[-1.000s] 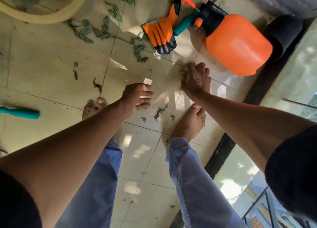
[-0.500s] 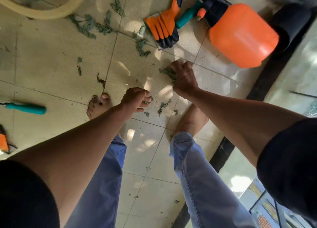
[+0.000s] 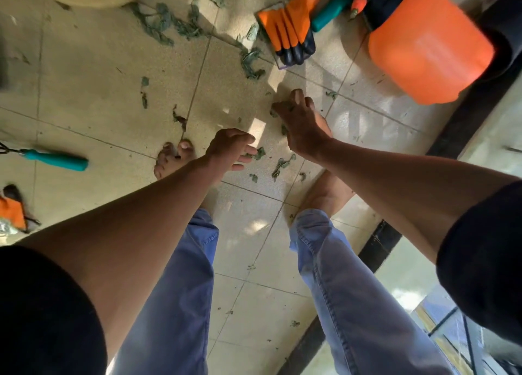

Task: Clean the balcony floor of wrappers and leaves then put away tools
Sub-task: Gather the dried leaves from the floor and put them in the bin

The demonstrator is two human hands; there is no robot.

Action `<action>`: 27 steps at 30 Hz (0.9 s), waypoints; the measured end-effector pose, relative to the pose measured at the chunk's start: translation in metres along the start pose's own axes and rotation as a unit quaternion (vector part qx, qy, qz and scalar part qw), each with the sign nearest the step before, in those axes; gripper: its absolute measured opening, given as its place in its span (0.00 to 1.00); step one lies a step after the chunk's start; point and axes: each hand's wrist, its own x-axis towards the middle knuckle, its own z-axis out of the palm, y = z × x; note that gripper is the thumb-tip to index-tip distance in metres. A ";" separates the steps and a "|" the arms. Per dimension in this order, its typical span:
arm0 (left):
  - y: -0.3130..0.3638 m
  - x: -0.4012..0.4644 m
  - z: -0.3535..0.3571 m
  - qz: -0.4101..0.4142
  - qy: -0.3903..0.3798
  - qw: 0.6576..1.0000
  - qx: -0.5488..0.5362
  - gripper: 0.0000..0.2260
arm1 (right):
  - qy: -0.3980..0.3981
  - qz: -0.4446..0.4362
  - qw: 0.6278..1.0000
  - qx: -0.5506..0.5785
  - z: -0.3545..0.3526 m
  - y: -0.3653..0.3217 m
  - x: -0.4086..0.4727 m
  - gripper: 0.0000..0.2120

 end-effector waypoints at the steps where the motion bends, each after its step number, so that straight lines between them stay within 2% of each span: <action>1: -0.002 0.000 -0.002 -0.002 0.000 1.000 0.000 0.12 | 0.002 -0.012 1.000 -0.010 0.005 0.001 0.001 0.31; 4: -0.005 0.000 -0.008 -0.011 -0.005 1.000 0.005 0.12 | 0.011 -0.015 1.000 -0.003 0.013 0.003 0.000 0.25; 8: -0.005 -0.001 -0.018 -0.027 -0.015 0.999 -0.043 0.14 | 0.027 0.072 0.996 0.054 0.008 -0.001 -0.004 0.13; 12: -0.004 -0.001 -0.014 -0.043 -0.021 0.985 -0.165 0.14 | 0.029 0.221 0.946 0.234 -0.011 -0.022 -0.012 0.14; 15: -0.001 -0.005 0.000 -0.058 -0.022 0.963 -0.263 0.17 | 0.049 0.213 0.914 0.342 -0.030 -0.052 -0.024 0.07; 18: 0.002 -0.008 0.010 -0.057 -0.042 0.929 -0.364 0.17 | 0.006 0.181 0.884 0.431 -0.047 -0.078 -0.041 0.07; 22: 0.004 -0.013 0.017 -0.041 -0.077 0.874 -0.479 0.16 | 0.014 0.179 0.895 0.409 -0.045 -0.102 -0.056 0.11; 25: 0.000 -0.017 0.021 -0.016 -0.063 0.855 -0.514 0.17 | 0.045 0.202 0.881 0.425 -0.041 -0.112 -0.062 0.22; 27: -0.003 -0.020 0.020 -0.005 -0.074 0.844 -0.531 0.17 | 0.064 0.180 0.881 0.432 -0.043 -0.120 -0.067 0.27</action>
